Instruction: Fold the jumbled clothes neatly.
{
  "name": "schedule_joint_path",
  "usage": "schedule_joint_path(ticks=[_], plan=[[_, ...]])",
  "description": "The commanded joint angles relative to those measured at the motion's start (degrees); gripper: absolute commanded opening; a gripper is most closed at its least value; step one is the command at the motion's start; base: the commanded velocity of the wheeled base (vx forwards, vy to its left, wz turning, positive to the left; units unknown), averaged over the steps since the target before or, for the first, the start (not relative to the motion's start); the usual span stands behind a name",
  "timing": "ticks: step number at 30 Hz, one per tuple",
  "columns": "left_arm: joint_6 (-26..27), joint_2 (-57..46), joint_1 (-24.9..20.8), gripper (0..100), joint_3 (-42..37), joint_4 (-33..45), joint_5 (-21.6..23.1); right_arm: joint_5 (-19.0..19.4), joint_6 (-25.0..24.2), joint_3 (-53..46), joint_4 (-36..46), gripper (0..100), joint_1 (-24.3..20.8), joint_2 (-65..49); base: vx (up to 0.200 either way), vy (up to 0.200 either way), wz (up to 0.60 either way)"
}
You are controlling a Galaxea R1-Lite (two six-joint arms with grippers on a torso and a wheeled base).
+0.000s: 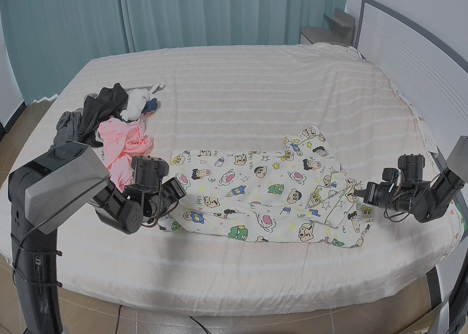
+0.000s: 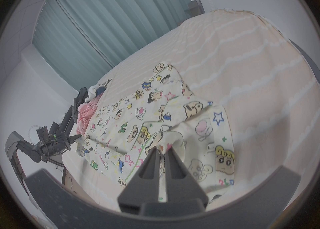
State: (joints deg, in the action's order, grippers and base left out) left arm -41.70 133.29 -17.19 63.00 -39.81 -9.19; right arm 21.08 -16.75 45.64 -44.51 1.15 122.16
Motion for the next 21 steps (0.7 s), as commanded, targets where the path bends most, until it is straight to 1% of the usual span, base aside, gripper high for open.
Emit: schedule_joint_path(ticks=[1,7,12,17,18,21], plan=[[-0.04,2.67,-0.13,0,2.57,0.0,-0.3,-0.51,-0.74,3.23,0.91,0,0.0,1.15,0.0,0.0,0.0],[-0.04,4.17,-0.48,0,4.06,0.09,-0.39,-0.51,-2.32,7.36,4.52,0,0.0,1.68,0.0,0.0,0.0],[-0.04,5.4,-0.39,0,5.2,0.18,-0.48,-0.51,-2.5,6.3,4.69,0,-0.27,1.59,0.0,0.0,0.0],[-0.13,5.93,-0.3,0,5.99,0.26,-1.0,-0.51,-2.5,5.69,4.69,0,0.44,1.59,0.0,0.0,0.0],[-0.13,5.93,-0.3,100,5.99,0.26,-1.0,-0.51,-2.5,5.6,4.69,0,0.52,1.59,0.0,0.0,0.0],[-0.22,5.84,-0.48,100,6.08,0.18,-1.0,-0.42,-2.5,5.07,4.61,0,0.61,1.5,0.0,0.0,0.0]])
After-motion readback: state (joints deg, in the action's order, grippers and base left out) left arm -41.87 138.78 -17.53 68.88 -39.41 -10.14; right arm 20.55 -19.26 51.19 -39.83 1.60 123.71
